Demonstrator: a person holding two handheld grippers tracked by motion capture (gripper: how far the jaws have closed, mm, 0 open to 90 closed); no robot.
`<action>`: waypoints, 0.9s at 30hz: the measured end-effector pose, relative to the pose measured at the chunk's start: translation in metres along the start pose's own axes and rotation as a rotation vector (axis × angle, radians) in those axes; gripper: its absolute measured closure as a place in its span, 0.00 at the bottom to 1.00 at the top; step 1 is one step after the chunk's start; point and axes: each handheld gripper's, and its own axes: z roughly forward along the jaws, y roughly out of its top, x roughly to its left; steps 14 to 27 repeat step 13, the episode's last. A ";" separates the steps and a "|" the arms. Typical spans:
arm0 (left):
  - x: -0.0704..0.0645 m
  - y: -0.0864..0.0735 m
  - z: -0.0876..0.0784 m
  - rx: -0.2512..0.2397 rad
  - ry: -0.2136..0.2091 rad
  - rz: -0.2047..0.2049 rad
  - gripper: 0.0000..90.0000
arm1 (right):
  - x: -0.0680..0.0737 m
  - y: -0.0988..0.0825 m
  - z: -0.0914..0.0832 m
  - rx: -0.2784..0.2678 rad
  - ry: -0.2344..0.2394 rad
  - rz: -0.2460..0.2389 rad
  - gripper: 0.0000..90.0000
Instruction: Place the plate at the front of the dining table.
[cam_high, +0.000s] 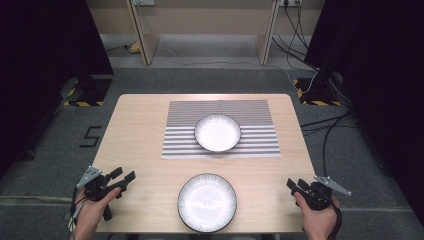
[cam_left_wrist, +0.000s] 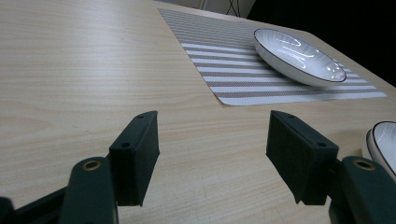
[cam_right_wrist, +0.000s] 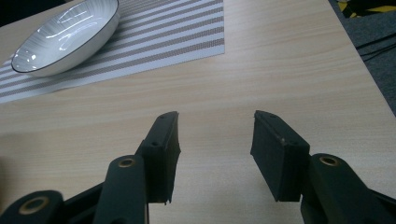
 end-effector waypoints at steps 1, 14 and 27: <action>0.000 -0.001 0.000 0.002 0.005 0.006 0.38 | 0.000 -0.001 0.001 0.001 -0.003 -0.004 0.57; -0.006 -0.006 -0.001 -0.027 -0.012 -0.001 0.39 | 0.001 -0.007 0.003 -0.028 -0.008 -0.005 0.57; -0.006 -0.006 -0.001 -0.027 -0.012 -0.001 0.39 | 0.001 -0.007 0.003 -0.028 -0.008 -0.005 0.57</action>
